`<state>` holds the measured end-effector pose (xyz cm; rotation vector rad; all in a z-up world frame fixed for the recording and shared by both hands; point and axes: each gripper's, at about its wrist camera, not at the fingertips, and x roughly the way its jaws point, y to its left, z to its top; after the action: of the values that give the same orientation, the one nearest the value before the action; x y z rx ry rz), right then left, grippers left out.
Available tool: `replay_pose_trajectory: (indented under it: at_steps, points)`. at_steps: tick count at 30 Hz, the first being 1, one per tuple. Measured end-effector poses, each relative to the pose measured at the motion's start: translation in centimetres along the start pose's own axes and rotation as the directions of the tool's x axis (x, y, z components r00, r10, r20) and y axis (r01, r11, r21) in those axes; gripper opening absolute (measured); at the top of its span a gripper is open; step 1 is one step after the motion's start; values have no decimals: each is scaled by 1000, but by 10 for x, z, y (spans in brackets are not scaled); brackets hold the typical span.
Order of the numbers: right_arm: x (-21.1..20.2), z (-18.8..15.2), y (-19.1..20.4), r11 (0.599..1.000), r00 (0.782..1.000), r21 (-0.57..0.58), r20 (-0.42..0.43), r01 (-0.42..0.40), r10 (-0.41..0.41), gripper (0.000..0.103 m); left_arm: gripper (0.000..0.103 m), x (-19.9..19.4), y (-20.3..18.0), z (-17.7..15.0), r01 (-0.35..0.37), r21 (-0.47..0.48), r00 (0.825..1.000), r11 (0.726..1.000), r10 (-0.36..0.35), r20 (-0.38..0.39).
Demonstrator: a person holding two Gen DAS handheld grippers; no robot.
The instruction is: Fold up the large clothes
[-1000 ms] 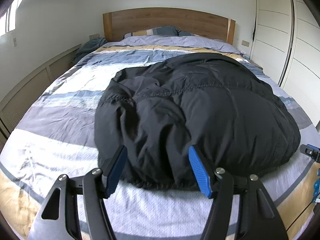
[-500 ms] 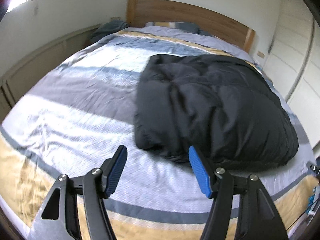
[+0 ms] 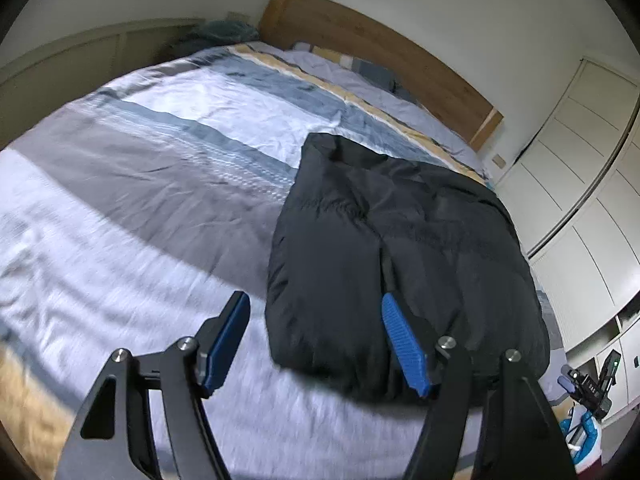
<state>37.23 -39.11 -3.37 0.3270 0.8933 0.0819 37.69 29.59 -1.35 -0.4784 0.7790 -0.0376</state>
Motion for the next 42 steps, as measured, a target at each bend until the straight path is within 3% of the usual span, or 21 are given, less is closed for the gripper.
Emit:
replay_pose_trajectory:
  at_steps: [7,11,12,16,21,27,29,30,33,34,38,42]
  points:
    - [44,58,2,999,999,28,-20,-29,30,103,67,82,6,43,73,-24,989,997,-76,-130]
    - [77,78,1,999,997,18,-73,-33,34,103,67,124,9,51,70,-15,975,997,-72,-210]
    - [87,81,0,999,995,24,-93,-37,39,103,69,132,11,50,76,-21,970,997,-79,-228]
    - [126,87,-15,997,983,61,-174,-50,60,103,99,165,23,53,62,-4,955,998,-60,-291]
    - [161,90,-37,978,956,160,-240,-134,171,103,103,192,35,50,130,-59,929,990,-142,-341]
    - [193,83,-53,932,907,256,-270,-256,323,103,103,210,48,47,261,-175,879,949,-309,-363]
    - [199,82,-51,915,888,267,-271,-302,372,103,103,216,48,45,325,-231,847,917,-391,-360]
    - [203,83,-49,900,872,281,-272,-333,407,103,103,219,46,44,354,-253,831,900,-427,-357]
    - [217,83,-25,823,780,308,-284,-477,558,103,103,228,35,40,452,-302,762,839,-539,-358]
    - [222,82,-19,807,760,307,-285,-505,584,103,103,231,33,38,459,-311,753,832,-550,-361]
    - [228,77,-25,778,747,330,-247,-534,618,103,103,230,28,34,449,-298,770,842,-534,-349]
    - [223,70,-19,790,765,298,-225,-535,603,103,101,223,12,24,415,-270,815,869,-487,-313]
